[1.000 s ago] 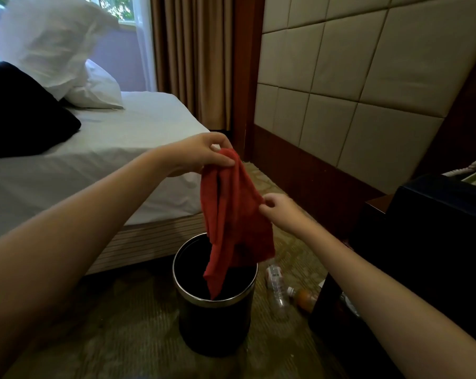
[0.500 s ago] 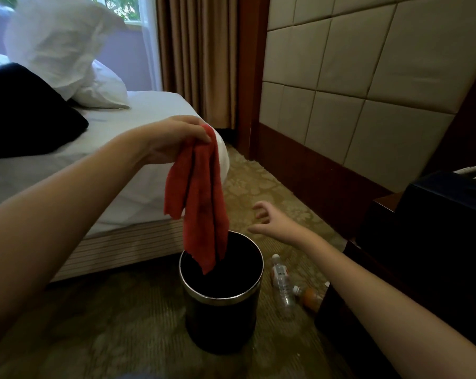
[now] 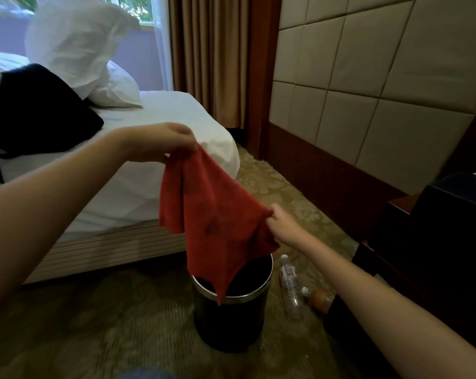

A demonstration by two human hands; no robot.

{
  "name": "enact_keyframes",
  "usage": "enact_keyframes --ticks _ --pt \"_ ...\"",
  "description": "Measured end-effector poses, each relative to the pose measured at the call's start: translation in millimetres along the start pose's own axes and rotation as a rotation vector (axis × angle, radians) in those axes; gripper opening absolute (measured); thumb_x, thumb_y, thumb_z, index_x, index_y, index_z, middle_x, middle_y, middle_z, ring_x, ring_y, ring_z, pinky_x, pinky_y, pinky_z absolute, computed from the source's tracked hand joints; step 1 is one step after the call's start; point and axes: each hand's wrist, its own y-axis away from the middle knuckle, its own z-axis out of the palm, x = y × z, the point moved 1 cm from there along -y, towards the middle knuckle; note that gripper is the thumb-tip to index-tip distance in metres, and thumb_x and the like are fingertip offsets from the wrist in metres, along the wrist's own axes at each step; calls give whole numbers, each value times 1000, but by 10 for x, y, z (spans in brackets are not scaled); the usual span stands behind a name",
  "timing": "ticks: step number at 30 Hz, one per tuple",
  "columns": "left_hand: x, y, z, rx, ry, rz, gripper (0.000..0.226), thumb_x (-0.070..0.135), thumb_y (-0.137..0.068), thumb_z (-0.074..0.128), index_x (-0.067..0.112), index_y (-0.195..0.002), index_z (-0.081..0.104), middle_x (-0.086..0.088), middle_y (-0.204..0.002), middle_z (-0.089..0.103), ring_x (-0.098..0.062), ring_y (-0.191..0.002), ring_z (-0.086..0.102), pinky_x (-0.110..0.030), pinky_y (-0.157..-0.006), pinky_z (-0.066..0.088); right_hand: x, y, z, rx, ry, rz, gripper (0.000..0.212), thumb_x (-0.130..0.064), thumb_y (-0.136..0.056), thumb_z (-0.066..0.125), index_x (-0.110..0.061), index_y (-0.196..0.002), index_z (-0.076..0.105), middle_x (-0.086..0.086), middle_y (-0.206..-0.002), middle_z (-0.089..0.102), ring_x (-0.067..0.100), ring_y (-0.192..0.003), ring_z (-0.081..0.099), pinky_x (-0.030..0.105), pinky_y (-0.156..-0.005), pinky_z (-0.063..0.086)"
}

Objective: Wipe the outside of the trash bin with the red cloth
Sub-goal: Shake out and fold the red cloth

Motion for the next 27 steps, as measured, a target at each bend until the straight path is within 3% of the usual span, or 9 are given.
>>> enact_keyframes --ticks 4,8,11,14,16,18,21,24,27 --pt "-289 -9 105 25 -390 -58 17 3 -84 57 15 -74 51 -4 -71 49 -15 -63 45 -25 -54 37 -67 -69 -469 193 142 -13 11 -5 -88 46 -16 -87 48 -3 -69 48 9 -61 44 24 -48 30" --pt "-368 -79 332 -34 -442 -52 19 5 -84 58 16 -73 48 -5 -72 51 -15 -61 43 -26 -54 33 -273 -89 -714 213 110 27 16 -8 -83 48 -19 -94 52 1 -78 53 19 -68 51 27 -54 40" --pt "-218 -163 556 -13 -246 -54 19 18 -85 62 17 -71 49 -2 -67 52 -13 -59 48 -24 -55 37 -519 -54 -694 52 -111 167 16 -2 -85 45 -16 -91 51 6 -77 50 18 -55 50 28 -50 46" --pt "-5 -251 839 17 -104 -32 22 21 -84 63 17 -67 49 6 -45 51 -5 -39 50 -16 -43 34 -811 8 -569 -228 -336 272 18 3 -88 39 -11 -84 48 9 -71 54 19 -44 59 32 -48 53" --pt "117 -280 996 33 -7 -6 19 18 -84 63 16 -70 49 3 -51 50 -7 -42 48 -17 -42 31 -947 25 -494 -306 -490 319 18 2 -90 36 -7 -82 50 11 -71 57 21 -44 63 33 -46 56" --pt "185 -279 1067 36 133 8 17 16 -84 62 17 -72 51 1 -59 50 -9 -51 48 -20 -45 36 -1003 34 -477 -320 -611 358 19 0 -92 36 -2 -82 53 12 -74 58 23 -51 65 34 -48 56" --pt "219 -219 1019 10 280 84 7 10 -86 61 16 -84 59 -1 -71 58 -9 -62 54 -19 -52 43 -982 44 -534 -267 -763 383 22 1 -93 36 1 -81 54 14 -77 59 26 -68 63 38 -63 55" --pt "184 -163 974 82 129 230 17 6 -85 62 17 -97 58 -7 -76 59 -11 -62 52 -19 -54 41 -962 67 -578 -156 -908 376 22 6 -94 30 1 -84 50 18 -83 56 32 -81 63 46 -78 50" --pt "201 -114 1050 136 -81 359 20 -1 -84 58 16 -94 54 -12 -82 60 -14 -65 53 -24 -63 44 -983 92 -555 -90 -1009 383 22 8 -94 26 4 -91 46 23 -87 55 40 -108 58 48 -82 47"
